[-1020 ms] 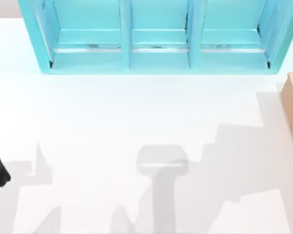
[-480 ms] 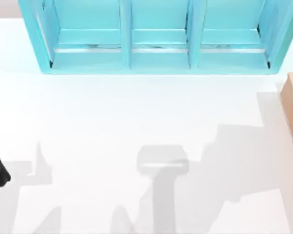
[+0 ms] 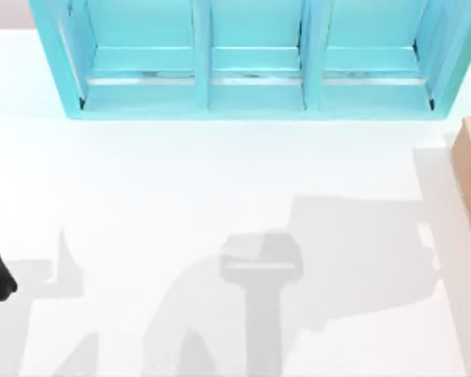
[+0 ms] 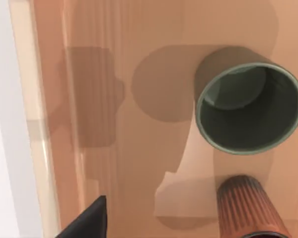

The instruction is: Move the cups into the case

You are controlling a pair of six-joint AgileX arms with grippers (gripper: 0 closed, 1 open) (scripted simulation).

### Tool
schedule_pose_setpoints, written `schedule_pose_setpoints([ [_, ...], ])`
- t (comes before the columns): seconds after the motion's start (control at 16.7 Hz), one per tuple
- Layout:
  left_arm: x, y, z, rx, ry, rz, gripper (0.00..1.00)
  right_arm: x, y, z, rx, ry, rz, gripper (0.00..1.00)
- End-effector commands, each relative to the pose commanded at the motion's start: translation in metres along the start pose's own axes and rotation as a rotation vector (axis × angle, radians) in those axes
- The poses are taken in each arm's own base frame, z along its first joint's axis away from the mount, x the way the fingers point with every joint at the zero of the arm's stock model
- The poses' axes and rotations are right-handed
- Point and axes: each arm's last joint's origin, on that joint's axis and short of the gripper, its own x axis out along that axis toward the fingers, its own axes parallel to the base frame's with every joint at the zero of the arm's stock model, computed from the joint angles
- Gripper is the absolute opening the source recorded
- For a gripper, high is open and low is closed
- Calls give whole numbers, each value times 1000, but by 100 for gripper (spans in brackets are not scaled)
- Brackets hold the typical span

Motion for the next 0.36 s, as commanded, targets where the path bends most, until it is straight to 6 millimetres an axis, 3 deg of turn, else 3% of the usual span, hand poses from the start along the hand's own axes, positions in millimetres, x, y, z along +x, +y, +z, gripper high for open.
schedule_pose_setpoints([
  [0.18,0,0,0,0,0,0,100,-31,2,-5,0,-6,-2,100],
  [0.36,0,0,0,0,0,0,100,-41,3,-7,0,-5,-3,100],
])
